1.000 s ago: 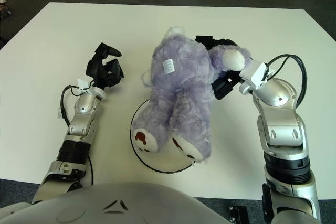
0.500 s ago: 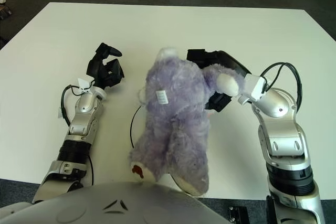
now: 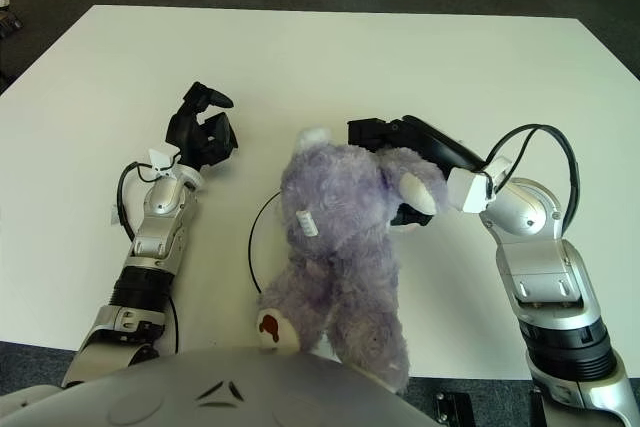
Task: Put the doll into the plate.
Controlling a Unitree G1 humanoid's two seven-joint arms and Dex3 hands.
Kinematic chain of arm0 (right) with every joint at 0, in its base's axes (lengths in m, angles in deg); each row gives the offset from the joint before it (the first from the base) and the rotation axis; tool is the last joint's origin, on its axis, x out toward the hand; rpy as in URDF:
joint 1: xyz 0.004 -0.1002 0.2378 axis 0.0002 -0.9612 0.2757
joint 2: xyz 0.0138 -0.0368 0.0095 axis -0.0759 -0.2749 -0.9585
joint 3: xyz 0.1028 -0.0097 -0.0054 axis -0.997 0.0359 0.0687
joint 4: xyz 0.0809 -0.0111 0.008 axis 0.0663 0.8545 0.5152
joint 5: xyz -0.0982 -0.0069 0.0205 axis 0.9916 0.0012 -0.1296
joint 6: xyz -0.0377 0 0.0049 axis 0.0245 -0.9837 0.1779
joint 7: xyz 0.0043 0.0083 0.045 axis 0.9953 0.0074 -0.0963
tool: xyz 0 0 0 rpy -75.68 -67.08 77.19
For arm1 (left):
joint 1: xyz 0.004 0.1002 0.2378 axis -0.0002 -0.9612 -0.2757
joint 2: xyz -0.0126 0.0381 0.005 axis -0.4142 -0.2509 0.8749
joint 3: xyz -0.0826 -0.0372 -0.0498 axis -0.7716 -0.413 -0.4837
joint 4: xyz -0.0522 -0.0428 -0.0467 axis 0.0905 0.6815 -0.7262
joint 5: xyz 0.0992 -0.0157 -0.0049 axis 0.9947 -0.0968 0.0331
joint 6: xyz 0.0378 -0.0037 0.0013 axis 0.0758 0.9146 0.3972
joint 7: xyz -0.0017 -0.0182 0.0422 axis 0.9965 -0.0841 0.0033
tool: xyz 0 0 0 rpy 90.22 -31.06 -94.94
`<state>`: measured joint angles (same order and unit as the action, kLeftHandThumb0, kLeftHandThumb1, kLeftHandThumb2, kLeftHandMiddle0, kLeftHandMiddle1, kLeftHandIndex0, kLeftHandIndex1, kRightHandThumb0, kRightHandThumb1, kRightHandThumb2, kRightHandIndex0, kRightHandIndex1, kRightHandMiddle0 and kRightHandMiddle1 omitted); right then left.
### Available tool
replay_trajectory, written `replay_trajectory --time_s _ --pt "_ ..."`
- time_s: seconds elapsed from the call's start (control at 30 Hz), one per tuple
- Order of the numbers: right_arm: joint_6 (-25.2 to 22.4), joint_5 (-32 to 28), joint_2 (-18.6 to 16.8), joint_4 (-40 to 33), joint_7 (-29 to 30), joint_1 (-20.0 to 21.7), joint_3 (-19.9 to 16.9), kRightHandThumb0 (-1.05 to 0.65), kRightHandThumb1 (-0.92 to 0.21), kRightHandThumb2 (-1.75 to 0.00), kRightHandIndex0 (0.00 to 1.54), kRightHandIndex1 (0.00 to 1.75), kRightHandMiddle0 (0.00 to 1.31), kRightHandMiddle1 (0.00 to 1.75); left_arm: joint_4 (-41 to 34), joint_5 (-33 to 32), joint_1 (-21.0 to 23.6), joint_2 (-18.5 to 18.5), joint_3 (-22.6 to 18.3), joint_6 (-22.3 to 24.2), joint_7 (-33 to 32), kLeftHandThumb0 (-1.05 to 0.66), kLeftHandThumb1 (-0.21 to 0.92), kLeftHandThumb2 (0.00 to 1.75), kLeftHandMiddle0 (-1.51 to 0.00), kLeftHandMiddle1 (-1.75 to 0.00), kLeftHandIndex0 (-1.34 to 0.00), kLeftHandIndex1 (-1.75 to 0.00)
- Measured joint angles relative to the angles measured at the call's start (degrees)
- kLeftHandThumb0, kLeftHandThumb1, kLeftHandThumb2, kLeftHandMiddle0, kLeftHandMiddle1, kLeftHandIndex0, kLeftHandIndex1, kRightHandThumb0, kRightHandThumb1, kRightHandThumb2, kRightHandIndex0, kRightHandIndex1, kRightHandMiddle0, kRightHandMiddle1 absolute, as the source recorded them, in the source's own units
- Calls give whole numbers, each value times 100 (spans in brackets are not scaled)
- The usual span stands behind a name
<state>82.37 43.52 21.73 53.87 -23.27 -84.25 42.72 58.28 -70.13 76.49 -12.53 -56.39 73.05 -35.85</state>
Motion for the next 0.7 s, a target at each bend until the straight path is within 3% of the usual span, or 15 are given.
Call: replay_trajectory --time_s 0.7 --pt "-248 92 -3 -284 58 -126 67 -5 -21 -142 117 175 101 175 21 66 -2 0 12 -95 -11 -39 62 93 -102 -175 -38 -175"
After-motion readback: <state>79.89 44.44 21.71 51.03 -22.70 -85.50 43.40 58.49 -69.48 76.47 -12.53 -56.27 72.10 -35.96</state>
